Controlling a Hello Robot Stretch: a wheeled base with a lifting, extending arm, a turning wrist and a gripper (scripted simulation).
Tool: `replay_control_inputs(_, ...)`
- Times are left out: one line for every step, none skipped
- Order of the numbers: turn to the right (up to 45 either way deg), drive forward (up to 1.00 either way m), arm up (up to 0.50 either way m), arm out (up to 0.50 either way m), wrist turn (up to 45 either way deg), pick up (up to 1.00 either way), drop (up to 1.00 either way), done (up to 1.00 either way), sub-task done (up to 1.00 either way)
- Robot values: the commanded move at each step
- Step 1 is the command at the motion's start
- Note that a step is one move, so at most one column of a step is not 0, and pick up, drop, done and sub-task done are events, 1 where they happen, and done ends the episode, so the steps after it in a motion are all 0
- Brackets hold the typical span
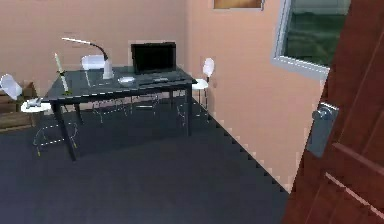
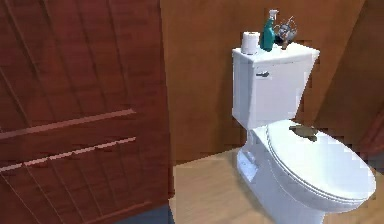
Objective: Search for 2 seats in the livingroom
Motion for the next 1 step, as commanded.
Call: replay_control_inputs(0.0, 0.95, 0.00, 0.00, 0.0, 0.00, 0.00, 0.00, 0.00)
